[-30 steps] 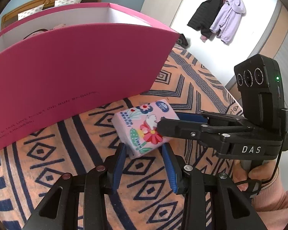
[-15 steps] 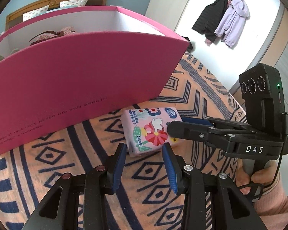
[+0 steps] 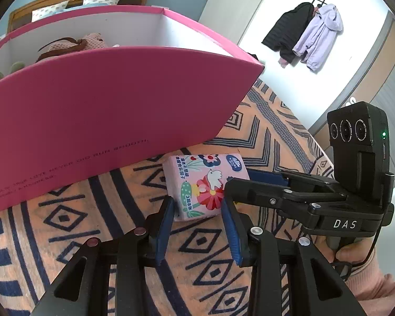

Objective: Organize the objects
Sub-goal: 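Close the right tool on the floral pink tissue pack, then lift the floral tissue pack with the right tool toward the pink box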

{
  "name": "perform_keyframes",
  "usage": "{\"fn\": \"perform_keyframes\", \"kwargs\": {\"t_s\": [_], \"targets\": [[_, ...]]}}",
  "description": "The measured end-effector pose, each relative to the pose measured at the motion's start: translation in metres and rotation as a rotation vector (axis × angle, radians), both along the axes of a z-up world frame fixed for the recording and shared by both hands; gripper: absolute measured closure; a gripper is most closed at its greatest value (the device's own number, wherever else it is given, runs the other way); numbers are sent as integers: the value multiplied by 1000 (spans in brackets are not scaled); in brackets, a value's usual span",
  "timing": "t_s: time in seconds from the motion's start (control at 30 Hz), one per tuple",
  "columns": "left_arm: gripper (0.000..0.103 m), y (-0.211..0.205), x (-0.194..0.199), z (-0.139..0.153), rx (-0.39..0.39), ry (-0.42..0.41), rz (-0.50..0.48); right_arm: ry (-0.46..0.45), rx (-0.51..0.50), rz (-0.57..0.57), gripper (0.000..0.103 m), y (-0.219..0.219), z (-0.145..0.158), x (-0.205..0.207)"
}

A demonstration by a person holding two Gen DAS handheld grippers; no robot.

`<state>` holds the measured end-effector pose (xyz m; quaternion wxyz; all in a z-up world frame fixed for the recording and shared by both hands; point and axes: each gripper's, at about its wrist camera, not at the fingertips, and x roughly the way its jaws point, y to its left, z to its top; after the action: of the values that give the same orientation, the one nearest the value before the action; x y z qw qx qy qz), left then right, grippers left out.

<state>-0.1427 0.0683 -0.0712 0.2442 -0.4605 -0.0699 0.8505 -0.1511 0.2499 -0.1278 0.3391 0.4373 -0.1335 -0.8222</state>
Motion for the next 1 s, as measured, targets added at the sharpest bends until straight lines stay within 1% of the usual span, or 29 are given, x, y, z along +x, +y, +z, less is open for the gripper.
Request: {"fn": "perform_keyframes", "kwargs": {"t_s": [0.23, 0.47, 0.77, 1.0], "targets": [[67, 3, 9, 5, -13, 23, -1, 27, 9, 6, 58, -2, 7, 8], [67, 3, 20, 14, 4, 55, 1, 42, 8, 8, 58, -3, 12, 15], [67, -1, 27, 21, 38, 71, 8, 79, 6, 8, 58, -4, 25, 23], [67, -3, 33, 30, 32, 100, 12, 100, 4, 10, 58, -6, 33, 28]]}}
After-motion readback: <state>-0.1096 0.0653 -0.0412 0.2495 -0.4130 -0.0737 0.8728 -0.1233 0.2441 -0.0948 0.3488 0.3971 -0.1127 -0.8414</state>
